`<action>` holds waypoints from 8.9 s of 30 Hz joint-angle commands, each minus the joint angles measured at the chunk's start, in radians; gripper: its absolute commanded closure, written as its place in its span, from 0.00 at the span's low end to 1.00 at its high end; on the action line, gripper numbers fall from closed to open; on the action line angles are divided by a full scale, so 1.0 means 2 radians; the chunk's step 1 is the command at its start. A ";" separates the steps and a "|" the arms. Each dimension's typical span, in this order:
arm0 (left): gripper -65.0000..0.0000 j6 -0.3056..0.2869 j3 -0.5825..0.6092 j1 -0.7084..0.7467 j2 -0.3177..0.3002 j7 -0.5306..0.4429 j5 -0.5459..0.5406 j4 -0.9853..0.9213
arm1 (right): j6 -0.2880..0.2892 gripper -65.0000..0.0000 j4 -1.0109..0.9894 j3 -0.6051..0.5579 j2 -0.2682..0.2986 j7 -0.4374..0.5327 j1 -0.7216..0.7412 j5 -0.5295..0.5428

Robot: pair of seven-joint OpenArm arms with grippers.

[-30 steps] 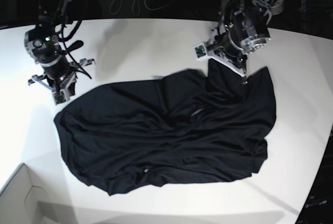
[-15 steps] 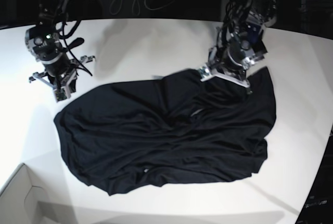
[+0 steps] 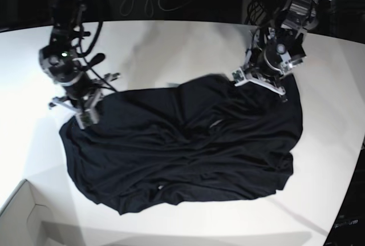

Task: Layout the t-shirt on the table in an organized manner, then fold the t-shirt properly
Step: 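Grasp the shirt edge with both grippers and pull it taut, then pull the held shirt edge apart with both grippers to stretch it, then drag the held shirt edge toward the robot with both grippers, then hold the shirt edge with both grippers and pull it outward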

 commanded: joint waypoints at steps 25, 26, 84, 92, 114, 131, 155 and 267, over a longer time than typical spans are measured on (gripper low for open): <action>1.00 -0.022 -0.027 0.017 -0.050 0.034 0.000 -0.022 | 0.000 1.00 -0.137 0.045 0.088 0.040 -0.009 0.002; 1.00 -0.022 -0.027 0.017 -0.049 0.034 0.000 -0.023 | 0.000 1.00 -0.126 0.048 0.091 0.040 -0.022 0.002; 1.00 -0.022 -0.195 -0.086 0.062 -0.006 0.001 -0.128 | 0.001 1.00 0.075 0.026 0.064 0.036 -0.150 0.002; 1.00 -0.022 -0.200 -0.048 0.033 -0.021 0.000 -0.134 | 0.001 1.00 0.022 0.029 0.051 0.036 -0.134 0.002; 1.00 -0.022 -0.245 -0.014 0.023 -0.015 0.000 -0.028 | 0.001 1.00 0.091 0.029 0.050 0.039 -0.235 0.002; 1.00 -0.022 -0.233 0.112 0.032 0.034 -0.003 0.110 | 0.001 1.00 0.117 0.039 0.029 0.036 -0.205 0.002; 1.00 -0.022 -0.234 0.134 0.019 -0.008 -0.003 0.021 | 0.001 1.00 0.048 0.036 0.017 0.035 -0.143 0.002; 0.36 -0.022 -0.537 0.110 0.184 -0.006 -0.182 0.020 | 0.001 0.56 0.134 0.059 0.004 0.041 -0.249 0.002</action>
